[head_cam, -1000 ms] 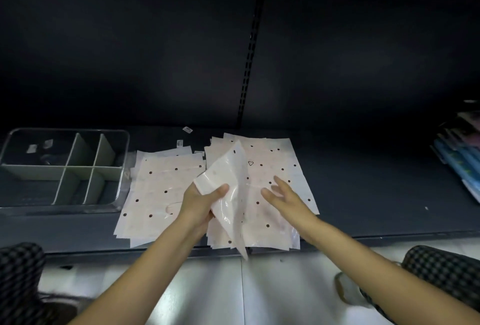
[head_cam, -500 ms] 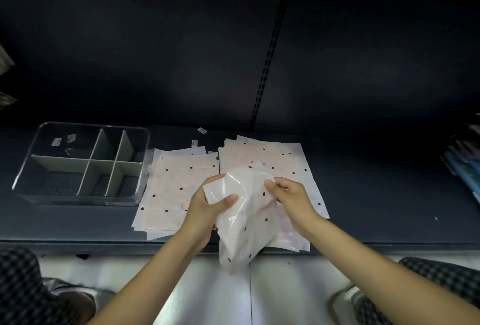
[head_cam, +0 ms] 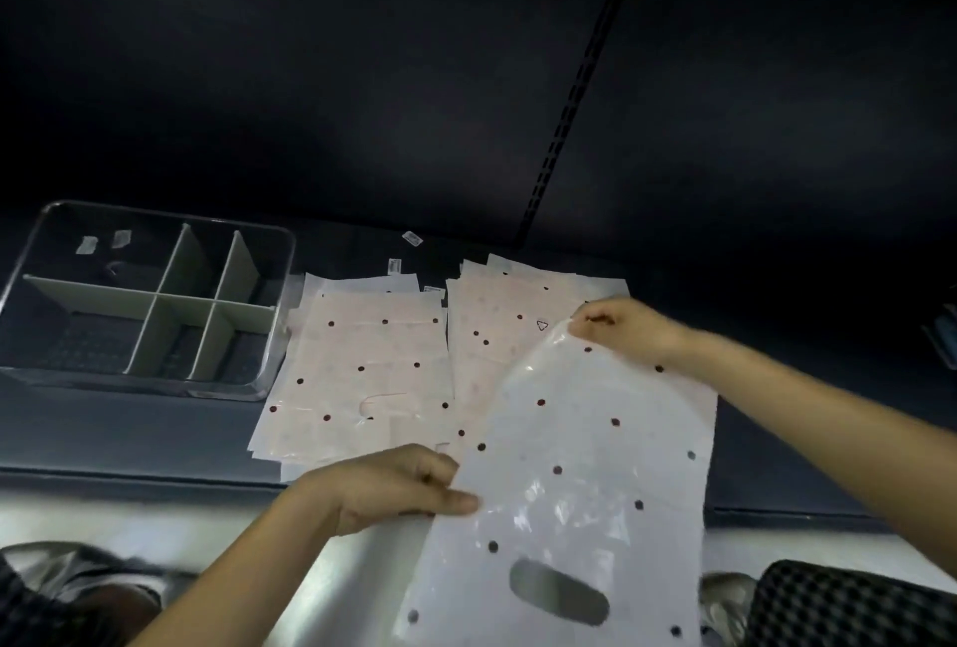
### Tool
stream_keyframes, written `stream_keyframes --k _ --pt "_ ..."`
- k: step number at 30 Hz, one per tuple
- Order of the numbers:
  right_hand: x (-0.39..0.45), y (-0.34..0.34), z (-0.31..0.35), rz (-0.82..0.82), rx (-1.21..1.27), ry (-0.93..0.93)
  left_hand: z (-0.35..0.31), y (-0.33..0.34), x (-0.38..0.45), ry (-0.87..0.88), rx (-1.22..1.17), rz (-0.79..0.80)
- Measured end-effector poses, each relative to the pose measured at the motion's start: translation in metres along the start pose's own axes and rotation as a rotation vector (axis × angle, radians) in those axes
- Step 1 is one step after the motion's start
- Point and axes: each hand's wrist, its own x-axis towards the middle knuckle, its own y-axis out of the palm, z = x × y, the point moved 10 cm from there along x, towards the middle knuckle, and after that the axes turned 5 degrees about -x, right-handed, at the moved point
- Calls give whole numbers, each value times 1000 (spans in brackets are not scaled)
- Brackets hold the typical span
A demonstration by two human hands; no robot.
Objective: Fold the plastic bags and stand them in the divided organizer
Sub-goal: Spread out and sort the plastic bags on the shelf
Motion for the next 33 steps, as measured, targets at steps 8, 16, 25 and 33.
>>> stream_keyframes --k 8,16,25,33 --pt "121 13 -29 -32 -513 84 -7 -91 2 170 335 -756" --pt "73 114 41 -276 -519 -186 12 -138 -20 84 969 -1006" --pt "37 158 -29 -108 -654 -141 45 -156 -22 -91 1156 -707" --pt "34 138 1 -140 -495 -181 -28 -142 -92 508 1198 -1132"
